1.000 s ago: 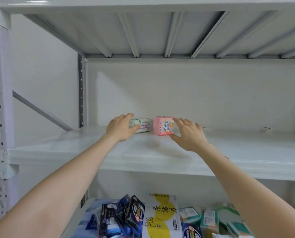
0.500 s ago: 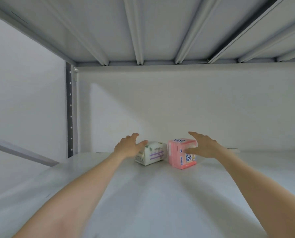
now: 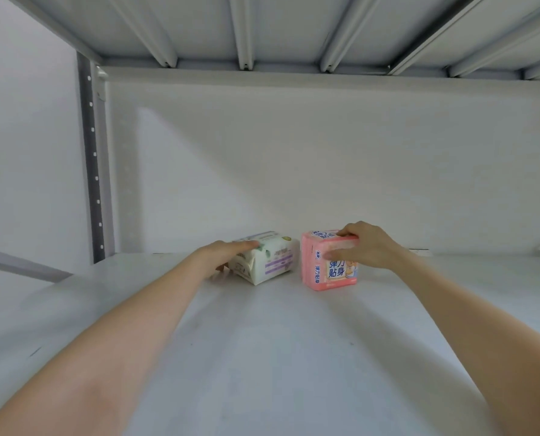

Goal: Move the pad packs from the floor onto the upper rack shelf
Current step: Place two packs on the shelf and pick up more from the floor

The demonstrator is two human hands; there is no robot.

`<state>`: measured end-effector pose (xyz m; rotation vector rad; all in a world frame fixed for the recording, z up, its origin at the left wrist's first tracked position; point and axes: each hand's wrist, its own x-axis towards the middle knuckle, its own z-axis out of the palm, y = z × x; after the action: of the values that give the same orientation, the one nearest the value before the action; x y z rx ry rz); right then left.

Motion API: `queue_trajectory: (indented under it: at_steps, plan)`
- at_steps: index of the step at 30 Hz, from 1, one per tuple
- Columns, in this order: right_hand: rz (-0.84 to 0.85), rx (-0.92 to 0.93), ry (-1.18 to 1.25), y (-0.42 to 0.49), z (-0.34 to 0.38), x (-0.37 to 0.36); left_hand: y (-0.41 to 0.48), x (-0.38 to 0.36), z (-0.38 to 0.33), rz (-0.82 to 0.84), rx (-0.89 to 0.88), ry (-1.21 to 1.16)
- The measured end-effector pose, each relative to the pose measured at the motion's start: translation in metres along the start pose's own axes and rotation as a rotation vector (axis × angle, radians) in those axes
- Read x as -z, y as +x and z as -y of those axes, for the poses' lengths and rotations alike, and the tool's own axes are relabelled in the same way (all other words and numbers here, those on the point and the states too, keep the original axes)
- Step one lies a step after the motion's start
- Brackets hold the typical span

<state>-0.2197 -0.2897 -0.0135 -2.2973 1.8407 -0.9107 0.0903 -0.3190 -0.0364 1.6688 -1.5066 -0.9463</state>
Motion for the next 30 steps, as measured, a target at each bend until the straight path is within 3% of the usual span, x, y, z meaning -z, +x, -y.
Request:
queue_trajectory:
  at_steps: [10,19,24,30]
  plan:
    - [-0.007,-0.032,0.129,-0.002,0.008,0.000,-0.016,-0.001,-0.014,0.047,-0.043,-0.160]
    - [0.164,-0.033,0.159,-0.014,0.020,0.005,-0.044,0.020,-0.016,0.038,-0.176,0.093]
    - [0.130,-0.050,0.178,-0.031,0.035,0.008,-0.068,0.032,-0.008,0.016,-0.225,0.273]
    - [0.115,-0.139,0.358,-0.074,0.049,0.005,-0.105,0.039,0.006,0.026,-0.250,0.161]
